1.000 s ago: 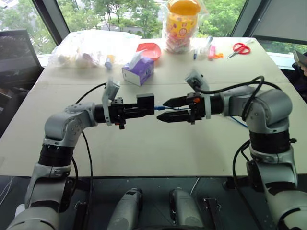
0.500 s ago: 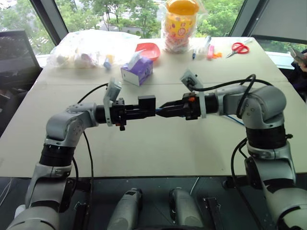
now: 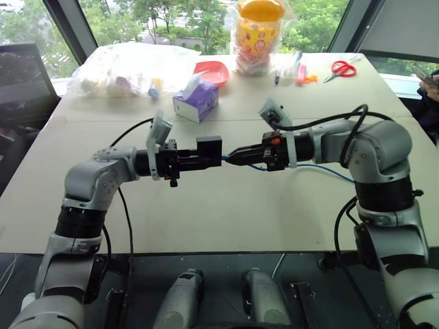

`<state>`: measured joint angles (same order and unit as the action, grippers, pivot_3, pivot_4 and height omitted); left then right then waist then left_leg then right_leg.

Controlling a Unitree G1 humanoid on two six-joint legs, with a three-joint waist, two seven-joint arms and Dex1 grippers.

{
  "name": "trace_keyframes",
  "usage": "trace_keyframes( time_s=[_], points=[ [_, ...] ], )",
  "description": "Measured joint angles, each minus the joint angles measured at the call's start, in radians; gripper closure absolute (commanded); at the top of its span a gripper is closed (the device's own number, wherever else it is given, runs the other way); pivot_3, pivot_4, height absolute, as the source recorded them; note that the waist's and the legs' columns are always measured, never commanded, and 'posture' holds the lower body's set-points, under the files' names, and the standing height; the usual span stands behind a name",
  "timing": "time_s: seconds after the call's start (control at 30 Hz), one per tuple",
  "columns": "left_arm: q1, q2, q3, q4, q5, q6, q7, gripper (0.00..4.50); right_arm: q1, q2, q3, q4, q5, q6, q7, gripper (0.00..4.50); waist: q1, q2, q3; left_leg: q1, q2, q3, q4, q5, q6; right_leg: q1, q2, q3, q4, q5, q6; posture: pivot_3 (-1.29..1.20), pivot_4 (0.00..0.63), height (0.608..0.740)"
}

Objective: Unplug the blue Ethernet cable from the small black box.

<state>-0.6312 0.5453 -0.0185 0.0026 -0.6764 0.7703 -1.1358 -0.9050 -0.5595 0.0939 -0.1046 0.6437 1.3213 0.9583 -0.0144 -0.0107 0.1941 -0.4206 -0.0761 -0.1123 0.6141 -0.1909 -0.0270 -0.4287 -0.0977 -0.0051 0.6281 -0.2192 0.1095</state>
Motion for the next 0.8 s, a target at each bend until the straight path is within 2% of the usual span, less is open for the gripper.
trace_keyframes(
  time_s=[0.37, 0.8],
  points=[
    [0.002, 0.013, 0.002, -0.006, -0.011, 0.015, -0.014, 3.98, -0.002, -0.001, 0.009, 0.003, 0.008, -0.007, 0.0, 4.48, -0.001, 0.0, 0.0, 0.0, 0.0, 0.0, 0.0, 0.0, 0.0, 0.0, 0.0, 0.0, 0.0, 0.0, 0.0, 0.0, 0.15, 0.74],
    [0.019, 0.045, -0.008, -0.037, -0.021, 0.026, -0.052, 3.98, -0.002, -0.058, 0.096, 0.089, 0.02, -0.148, 0.129, 4.48, 0.0, 0.0, 0.0, -0.001, 0.0, 0.0, 0.0, 0.0, 0.0, 0.0, 0.0, 0.0, -0.001, 0.0, 0.0, 0.0, 0.15, 0.74]
  ],
)
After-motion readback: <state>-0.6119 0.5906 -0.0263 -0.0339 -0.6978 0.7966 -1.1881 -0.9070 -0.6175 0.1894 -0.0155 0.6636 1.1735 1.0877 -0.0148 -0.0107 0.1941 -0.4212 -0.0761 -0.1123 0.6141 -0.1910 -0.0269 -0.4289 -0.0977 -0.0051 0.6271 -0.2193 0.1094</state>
